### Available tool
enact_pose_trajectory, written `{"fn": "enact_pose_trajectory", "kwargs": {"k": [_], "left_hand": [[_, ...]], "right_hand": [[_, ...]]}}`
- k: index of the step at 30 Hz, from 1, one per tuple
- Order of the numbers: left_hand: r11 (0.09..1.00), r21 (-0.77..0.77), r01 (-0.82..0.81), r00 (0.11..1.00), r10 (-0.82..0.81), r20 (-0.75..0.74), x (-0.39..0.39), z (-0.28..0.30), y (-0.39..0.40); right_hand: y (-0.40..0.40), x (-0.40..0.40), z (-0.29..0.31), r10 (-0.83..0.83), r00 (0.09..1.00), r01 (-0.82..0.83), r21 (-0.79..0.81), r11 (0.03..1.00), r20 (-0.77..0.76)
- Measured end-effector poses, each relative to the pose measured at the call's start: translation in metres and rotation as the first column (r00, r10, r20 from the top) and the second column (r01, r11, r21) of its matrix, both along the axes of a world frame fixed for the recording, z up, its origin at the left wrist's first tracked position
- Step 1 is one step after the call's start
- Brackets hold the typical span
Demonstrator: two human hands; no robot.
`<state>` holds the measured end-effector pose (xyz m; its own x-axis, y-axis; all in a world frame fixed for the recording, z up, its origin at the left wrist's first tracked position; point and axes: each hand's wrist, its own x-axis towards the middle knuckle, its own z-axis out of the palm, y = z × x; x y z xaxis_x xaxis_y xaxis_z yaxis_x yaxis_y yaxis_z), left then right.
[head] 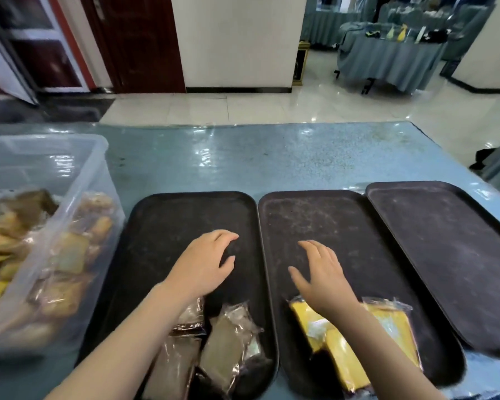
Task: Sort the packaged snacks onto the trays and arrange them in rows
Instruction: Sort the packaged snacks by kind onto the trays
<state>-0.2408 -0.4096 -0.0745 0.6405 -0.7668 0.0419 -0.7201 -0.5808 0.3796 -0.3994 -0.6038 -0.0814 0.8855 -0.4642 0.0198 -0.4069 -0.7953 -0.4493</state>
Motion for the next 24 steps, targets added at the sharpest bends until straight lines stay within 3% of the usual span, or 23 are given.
{"fn": "enact_pose_trajectory", "kwargs": {"k": [10, 16, 21, 24], "left_hand": [[0.997, -0.056, 0.051, 0.988, -0.042, 0.152, 0.094, 0.096, 0.163], [0.998, -0.058, -0.023, 0.985, 0.033, 0.172, 0.153, 0.12, 0.263], [0.995, 0.039, -0.094, 0.984, 0.087, 0.155, 0.209, 0.118, 0.336], [0.966, 0.21, -0.154, 0.987, 0.14, 0.078, 0.244, 0.104, 0.368]], "right_hand": [[0.162, 0.119, 0.062, 0.115, 0.979, -0.11, -0.044, 0.993, 0.169], [0.261, 0.181, 0.083, 0.184, 0.955, -0.184, -0.025, 0.983, 0.23], [0.325, 0.227, 0.1, 0.321, 0.925, -0.316, -0.056, 0.947, 0.204], [0.355, 0.26, 0.105, 0.371, 0.924, -0.364, -0.08, 0.928, 0.096]]}}
